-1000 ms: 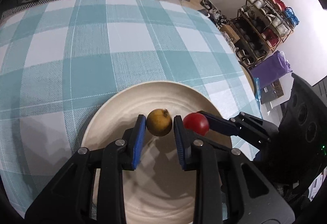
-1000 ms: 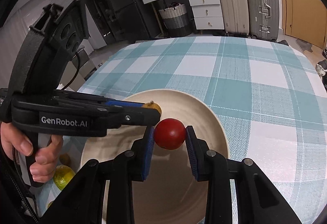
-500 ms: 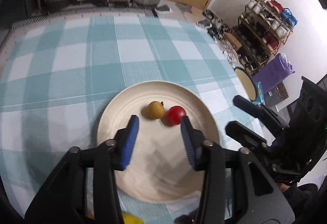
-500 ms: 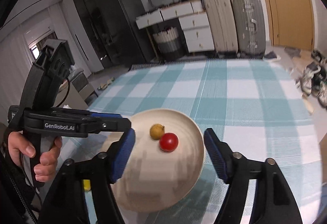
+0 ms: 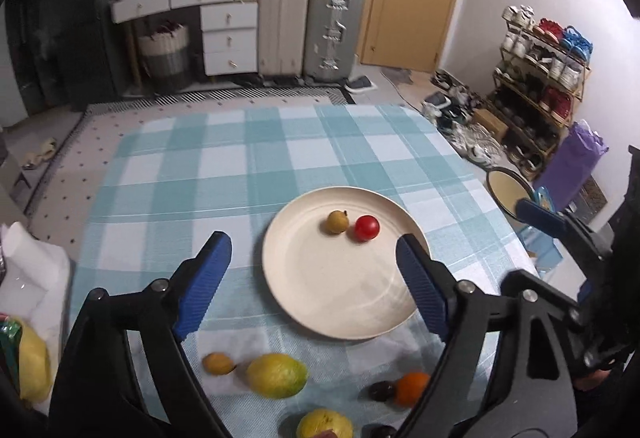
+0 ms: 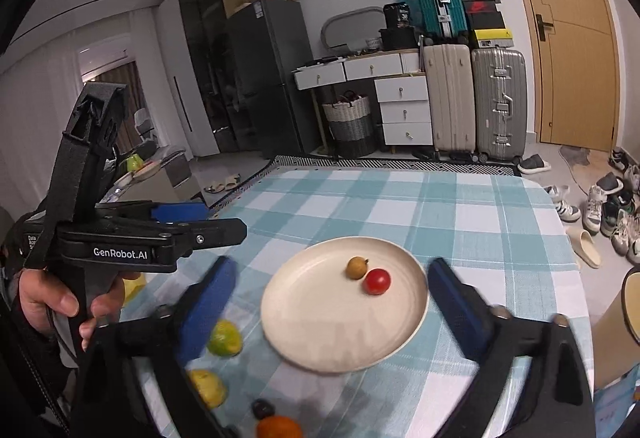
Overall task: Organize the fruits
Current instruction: 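Withdraw both open grippers back toward the remaining fruits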
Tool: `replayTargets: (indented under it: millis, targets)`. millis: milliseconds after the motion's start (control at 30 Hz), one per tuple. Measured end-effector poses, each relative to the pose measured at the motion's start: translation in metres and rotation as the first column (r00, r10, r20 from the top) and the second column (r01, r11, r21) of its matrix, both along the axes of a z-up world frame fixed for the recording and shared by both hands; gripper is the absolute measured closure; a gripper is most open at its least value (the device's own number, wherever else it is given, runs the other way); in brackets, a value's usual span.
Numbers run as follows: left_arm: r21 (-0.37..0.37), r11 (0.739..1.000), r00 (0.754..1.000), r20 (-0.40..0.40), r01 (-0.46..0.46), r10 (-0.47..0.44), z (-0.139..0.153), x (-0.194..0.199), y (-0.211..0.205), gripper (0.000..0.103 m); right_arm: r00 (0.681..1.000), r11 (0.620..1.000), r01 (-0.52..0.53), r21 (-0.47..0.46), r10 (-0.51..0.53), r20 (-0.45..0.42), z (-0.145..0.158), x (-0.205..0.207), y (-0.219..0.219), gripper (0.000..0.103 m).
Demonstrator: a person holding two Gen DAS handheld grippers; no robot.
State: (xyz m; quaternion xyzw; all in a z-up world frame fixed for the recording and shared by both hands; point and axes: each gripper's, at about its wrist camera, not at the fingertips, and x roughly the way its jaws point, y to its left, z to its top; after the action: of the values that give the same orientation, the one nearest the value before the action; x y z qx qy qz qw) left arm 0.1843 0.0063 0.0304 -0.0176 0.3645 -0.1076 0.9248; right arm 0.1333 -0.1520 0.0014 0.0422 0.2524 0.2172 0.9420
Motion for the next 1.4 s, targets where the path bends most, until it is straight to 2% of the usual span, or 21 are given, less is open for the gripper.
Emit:
replayTargets:
  millis: [167, 233, 400, 500, 767, 1133, 1333, 1400]
  targets:
    - [0.009, 0.999, 0.999, 0.022, -0.045, 0.045, 0.005, -0.032, 0.009, 0.013, 0.999, 1.000, -0.013, 0.022, 0.012, 0.030, 0.008, -0.026, 0.004, 0.000]
    - [0.017, 0.997, 0.997, 0.045, -0.070, 0.069, 0.007, -0.047, 0.013, 0.001, 0.999, 1.000, -0.014, 0.023, 0.013, 0.036, 0.010, -0.036, 0.006, 0.000]
    - [-0.002, 0.995, 0.993, 0.070, -0.096, 0.095, 0.008, -0.076, 0.023, 0.001, 0.999, 1.000, 0.022, -0.005, -0.022, 0.042, 0.009, -0.051, 0.011, 0.000]
    - [-0.029, 0.993, 0.990, 0.073, -0.115, 0.117, 0.005, -0.092, 0.031, 0.001, 0.999, 1.000, 0.030, -0.007, -0.029, 0.017, 0.006, -0.055, 0.011, 0.000]
    - [-0.033, 0.987, 0.985, 0.060, -0.160, 0.161, -0.018, -0.123, 0.040, 0.001, 0.999, 0.999, 0.043, -0.012, -0.042, 0.013, -0.006, -0.073, 0.008, 0.000]
    - [-0.044, 0.980, 0.981, -0.033, -0.193, 0.192, -0.066, -0.141, 0.059, 0.001, 0.989, 0.999, -0.039, 0.000, 0.039, -0.142, -0.058, -0.079, 0.021, 0.000]
    - [-0.055, 0.973, 0.973, -0.059, -0.225, 0.222, -0.082, -0.143, 0.074, 0.001, 0.974, 0.998, -0.057, -0.031, 0.049, -0.220, -0.089, -0.076, 0.029, 0.001]
    - [-0.061, 0.973, 0.973, -0.064, -0.224, 0.220, -0.086, -0.144, 0.076, 0.001, 0.968, 0.997, -0.070, -0.030, 0.061, -0.243, -0.099, -0.074, 0.031, 0.005]
